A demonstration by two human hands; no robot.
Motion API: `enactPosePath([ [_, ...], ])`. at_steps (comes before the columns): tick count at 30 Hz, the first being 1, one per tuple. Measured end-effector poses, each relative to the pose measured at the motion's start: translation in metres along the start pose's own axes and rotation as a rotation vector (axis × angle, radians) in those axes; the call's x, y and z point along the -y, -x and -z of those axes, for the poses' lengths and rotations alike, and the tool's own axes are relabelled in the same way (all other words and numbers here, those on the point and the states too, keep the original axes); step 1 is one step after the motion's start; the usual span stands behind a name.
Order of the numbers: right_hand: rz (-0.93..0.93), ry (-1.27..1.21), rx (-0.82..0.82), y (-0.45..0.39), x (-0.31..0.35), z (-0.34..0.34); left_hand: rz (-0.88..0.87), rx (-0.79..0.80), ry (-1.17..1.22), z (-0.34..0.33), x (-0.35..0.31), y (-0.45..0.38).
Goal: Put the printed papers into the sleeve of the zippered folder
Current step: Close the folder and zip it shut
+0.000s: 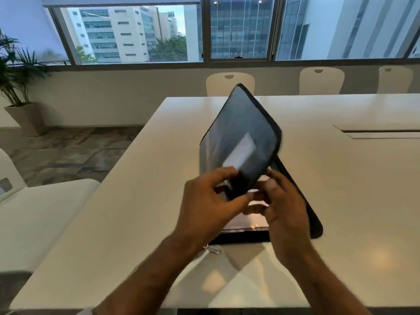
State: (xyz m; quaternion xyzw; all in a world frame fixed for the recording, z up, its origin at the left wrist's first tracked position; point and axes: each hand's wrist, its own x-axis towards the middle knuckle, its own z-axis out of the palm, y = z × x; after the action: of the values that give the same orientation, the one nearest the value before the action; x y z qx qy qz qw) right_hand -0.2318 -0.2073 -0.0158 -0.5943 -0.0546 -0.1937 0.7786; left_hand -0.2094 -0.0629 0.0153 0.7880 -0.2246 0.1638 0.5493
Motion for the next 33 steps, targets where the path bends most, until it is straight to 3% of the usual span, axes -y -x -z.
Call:
enactPosePath([
  [3, 0.022, -0.046, -0.223, -0.007, 0.014, 0.013, -0.090, 0.083, -0.169, -0.024, 0.005, 0.003],
  [6, -0.089, 0.150, -0.503, -0.013, 0.011, 0.033, -0.108, 0.228, -0.322, -0.040, 0.014, 0.006],
  [8, -0.142, 0.254, -0.585, -0.015, 0.003, 0.047, -0.110, 0.340, -0.358, -0.045, 0.019, 0.008],
  [12, -0.176, 0.567, -0.520, -0.009, -0.020, 0.076, -0.046, 0.452, -0.320, -0.037, 0.032, 0.008],
  [17, -0.244, 0.965, -0.372, 0.000, -0.031, 0.090, -0.009, 0.394, -0.336, 0.006, 0.052, 0.013],
  [21, -0.214, 1.100, -0.391, 0.003, -0.033, 0.086, 0.037, 0.356, -0.528, 0.041, 0.071, 0.024],
  [28, -0.165, 1.388, -0.404, 0.004, -0.033, 0.082, 0.164, 0.561, -0.544, 0.067, 0.084, 0.048],
  [33, -0.058, 1.399, -0.409, 0.007, -0.026, 0.070, 0.096, 0.440, -0.554, 0.068, 0.092, 0.057],
])
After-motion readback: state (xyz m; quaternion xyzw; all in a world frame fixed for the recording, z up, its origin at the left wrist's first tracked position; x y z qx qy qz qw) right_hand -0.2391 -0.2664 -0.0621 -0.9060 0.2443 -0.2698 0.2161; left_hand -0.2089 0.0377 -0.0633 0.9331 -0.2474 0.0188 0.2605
